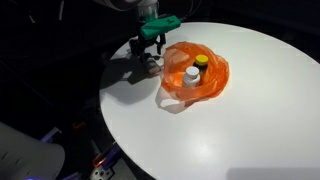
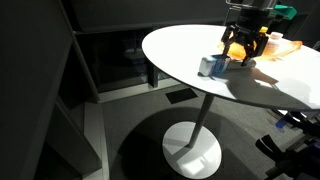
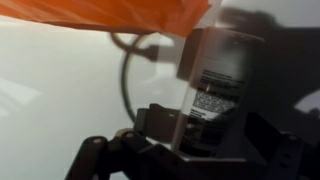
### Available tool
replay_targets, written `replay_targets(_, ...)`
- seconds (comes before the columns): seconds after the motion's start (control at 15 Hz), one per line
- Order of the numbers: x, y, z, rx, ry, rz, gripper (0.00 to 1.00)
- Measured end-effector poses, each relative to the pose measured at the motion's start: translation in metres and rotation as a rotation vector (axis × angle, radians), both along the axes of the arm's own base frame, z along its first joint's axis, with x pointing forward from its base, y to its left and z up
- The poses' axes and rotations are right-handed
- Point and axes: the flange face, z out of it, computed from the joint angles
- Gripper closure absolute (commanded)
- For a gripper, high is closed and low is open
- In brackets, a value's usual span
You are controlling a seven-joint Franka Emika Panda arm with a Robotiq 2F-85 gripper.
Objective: Put the white bottle in the plastic
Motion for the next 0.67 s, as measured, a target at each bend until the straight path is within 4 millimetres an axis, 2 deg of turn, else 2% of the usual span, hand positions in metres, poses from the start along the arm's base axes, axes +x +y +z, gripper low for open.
replay_targets(0.4,-0.002,-0.002,-0.006,0.006,-0.036,-0.007,0.74)
replay_targets(0.53,-0.001,-0.001,-0.001,0.007,-0.050,-0.008,0.75)
replay_targets(0.67,0.000,0.000,0.013,0.008,-0.075,-0.010,0.75)
